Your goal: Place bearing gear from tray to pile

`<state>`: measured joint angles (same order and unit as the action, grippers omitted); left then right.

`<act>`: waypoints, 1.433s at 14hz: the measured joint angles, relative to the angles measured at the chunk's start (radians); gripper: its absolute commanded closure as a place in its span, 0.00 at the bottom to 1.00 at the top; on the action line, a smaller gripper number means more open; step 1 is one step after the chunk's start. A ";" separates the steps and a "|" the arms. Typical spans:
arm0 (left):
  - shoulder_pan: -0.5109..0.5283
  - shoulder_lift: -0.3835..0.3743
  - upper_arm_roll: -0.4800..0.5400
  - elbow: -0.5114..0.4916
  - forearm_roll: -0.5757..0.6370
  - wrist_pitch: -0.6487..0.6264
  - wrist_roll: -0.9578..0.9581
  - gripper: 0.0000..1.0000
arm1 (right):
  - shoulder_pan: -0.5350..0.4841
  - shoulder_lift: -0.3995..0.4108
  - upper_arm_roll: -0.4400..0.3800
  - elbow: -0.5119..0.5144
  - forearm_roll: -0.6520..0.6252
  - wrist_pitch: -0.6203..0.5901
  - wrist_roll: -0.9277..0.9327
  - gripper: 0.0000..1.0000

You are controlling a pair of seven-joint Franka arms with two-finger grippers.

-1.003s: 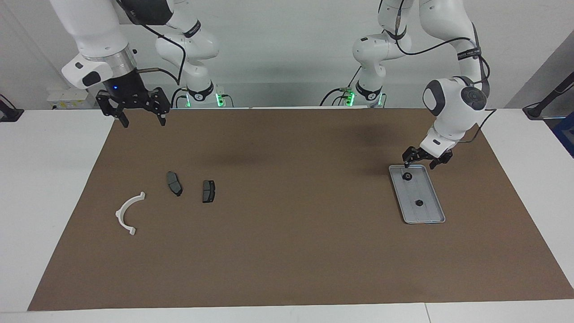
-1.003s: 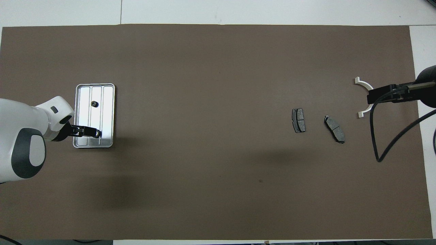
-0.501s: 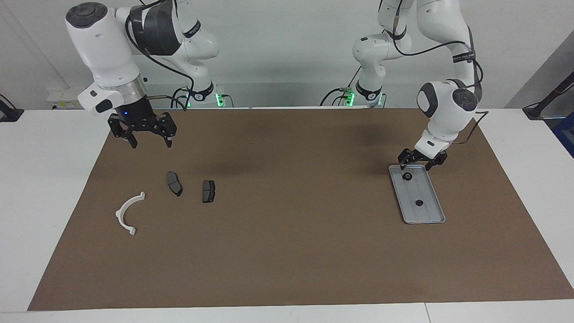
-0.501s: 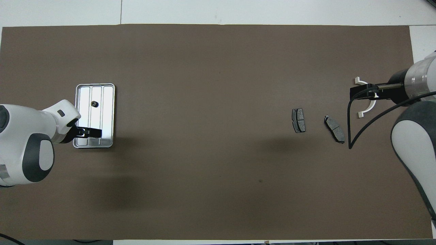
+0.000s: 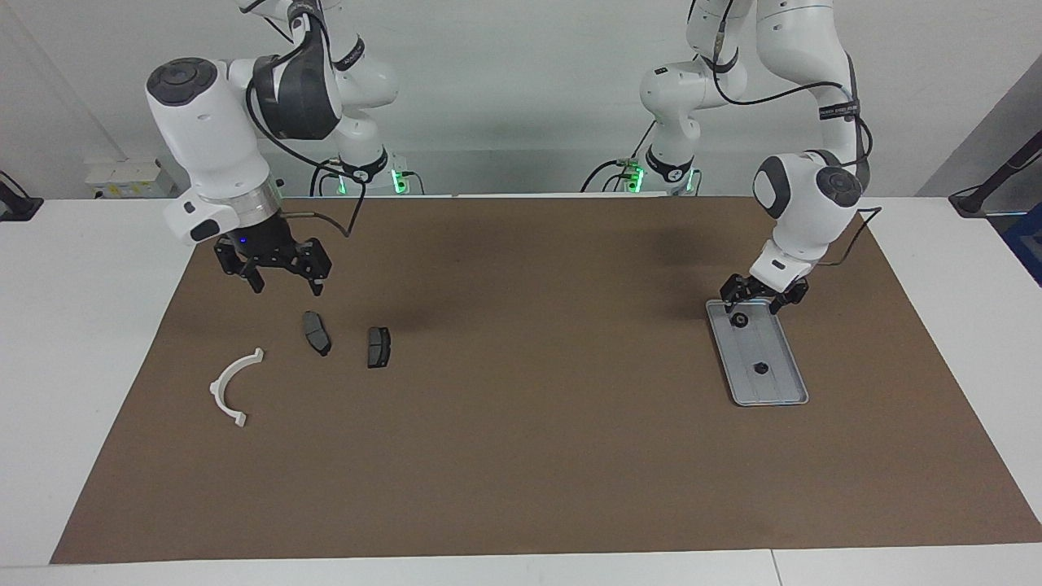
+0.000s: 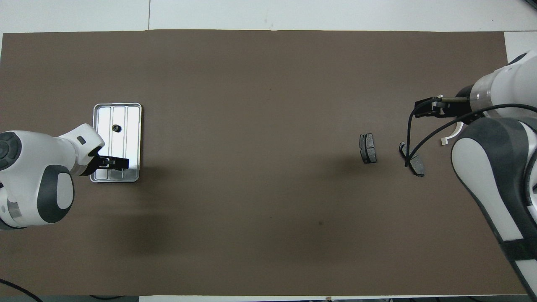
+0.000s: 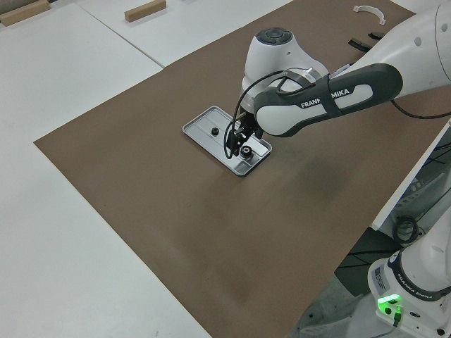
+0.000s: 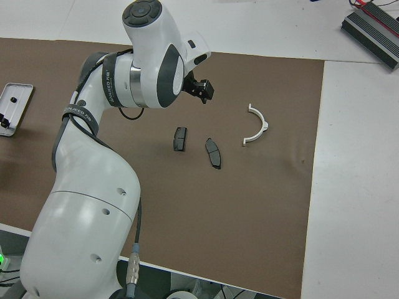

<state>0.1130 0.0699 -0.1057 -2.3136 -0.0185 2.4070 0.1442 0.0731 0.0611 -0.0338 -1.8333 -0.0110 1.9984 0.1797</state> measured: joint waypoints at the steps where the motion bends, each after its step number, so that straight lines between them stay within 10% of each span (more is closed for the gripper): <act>1: -0.003 0.007 0.000 0.000 0.000 0.005 -0.001 0.00 | 0.003 0.015 0.000 -0.004 0.000 0.024 0.010 0.00; 8: -0.004 0.016 0.000 0.000 0.000 0.013 -0.002 0.42 | 0.027 0.090 0.000 -0.016 0.000 0.105 0.050 0.00; 20: -0.004 0.019 0.000 0.000 0.000 0.013 -0.004 0.51 | 0.039 0.091 0.000 -0.016 0.000 0.105 0.051 0.00</act>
<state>0.1091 0.0887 -0.1058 -2.3136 -0.0186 2.4200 0.1405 0.1125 0.1517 -0.0340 -1.8488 -0.0109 2.1037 0.2308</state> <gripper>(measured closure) 0.498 0.000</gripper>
